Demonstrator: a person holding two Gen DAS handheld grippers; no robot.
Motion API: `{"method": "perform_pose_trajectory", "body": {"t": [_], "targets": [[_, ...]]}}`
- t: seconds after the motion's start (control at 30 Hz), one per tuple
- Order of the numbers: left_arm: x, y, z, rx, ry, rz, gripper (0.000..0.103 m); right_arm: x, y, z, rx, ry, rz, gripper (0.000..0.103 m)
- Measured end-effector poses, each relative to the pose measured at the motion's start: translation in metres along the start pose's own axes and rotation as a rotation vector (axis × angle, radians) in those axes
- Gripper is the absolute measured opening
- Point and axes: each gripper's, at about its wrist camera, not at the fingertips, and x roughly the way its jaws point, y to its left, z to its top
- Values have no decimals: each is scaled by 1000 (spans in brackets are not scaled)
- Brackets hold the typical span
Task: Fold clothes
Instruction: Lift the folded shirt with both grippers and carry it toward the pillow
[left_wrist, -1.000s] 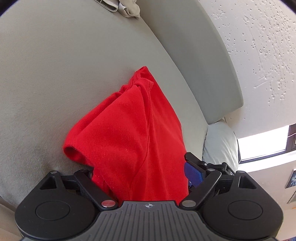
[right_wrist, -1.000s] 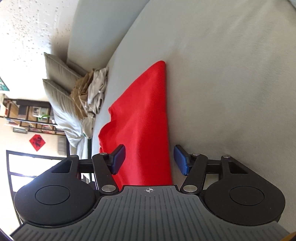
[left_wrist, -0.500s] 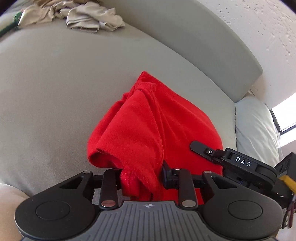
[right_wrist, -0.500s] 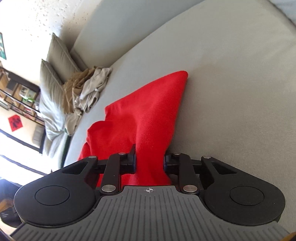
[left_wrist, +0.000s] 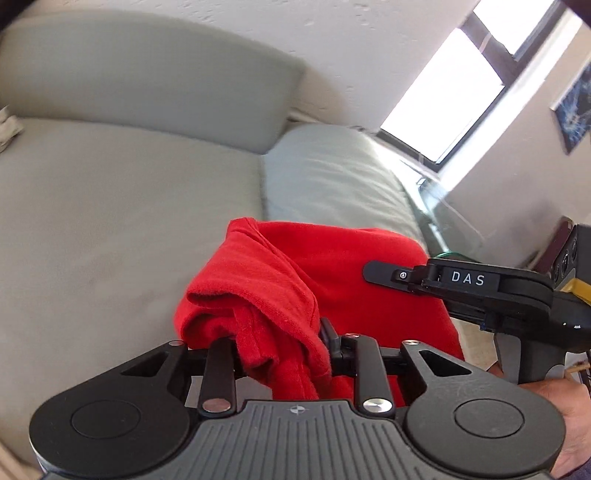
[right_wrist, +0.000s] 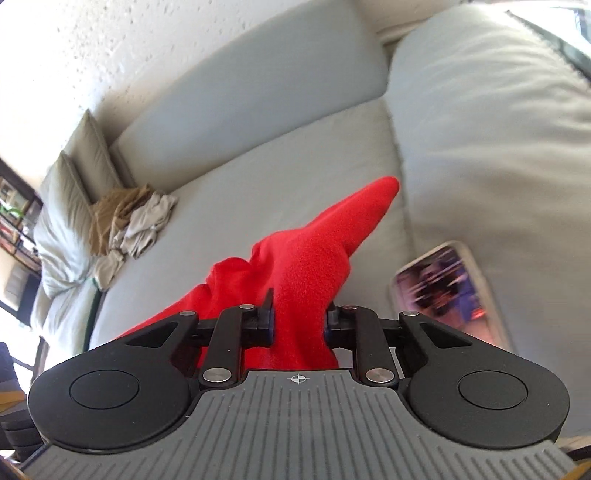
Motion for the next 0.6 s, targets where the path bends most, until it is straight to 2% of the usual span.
{"method": "perform_pose_trajectory", "body": {"t": [0.07,0.17,0.2,0.23,0.27,0.3,0.33,0.37,0.43,0.5,0.53,0.6], "targets": [[26,-40,10,42,-52,-63,24,-34,-26,23,-15,-98,-62,22],[67,-81,17,42,-108,-129,24,-74,-61,51,-86,-257,-158,22],[89,-86,15,19,-70,-120,25,-83,-73,59,-121,-307,-191,23],[112,-90,14,-5,-31,-111,25,-84,-88,65,-139,-314,-206,24],[134,-95,12,-29,10,-101,25,-83,-105,71,-153,-311,-217,27],[153,-93,7,-60,79,-68,24,-73,-127,74,-98,-258,-229,32],[173,-92,2,-91,147,-35,23,-61,-150,76,-28,-193,-241,46],[191,-91,-3,-120,213,-3,24,-48,-173,78,41,-129,-252,52],[187,-92,-10,-80,181,-11,25,-29,-204,67,164,-21,-352,53],[172,-98,-11,14,165,6,33,-38,-214,52,197,-45,-325,56],[164,-101,-12,63,157,22,37,-43,-219,44,210,-62,-304,63],[142,-96,-14,105,109,49,56,-60,-219,35,224,-114,-291,66]]}}
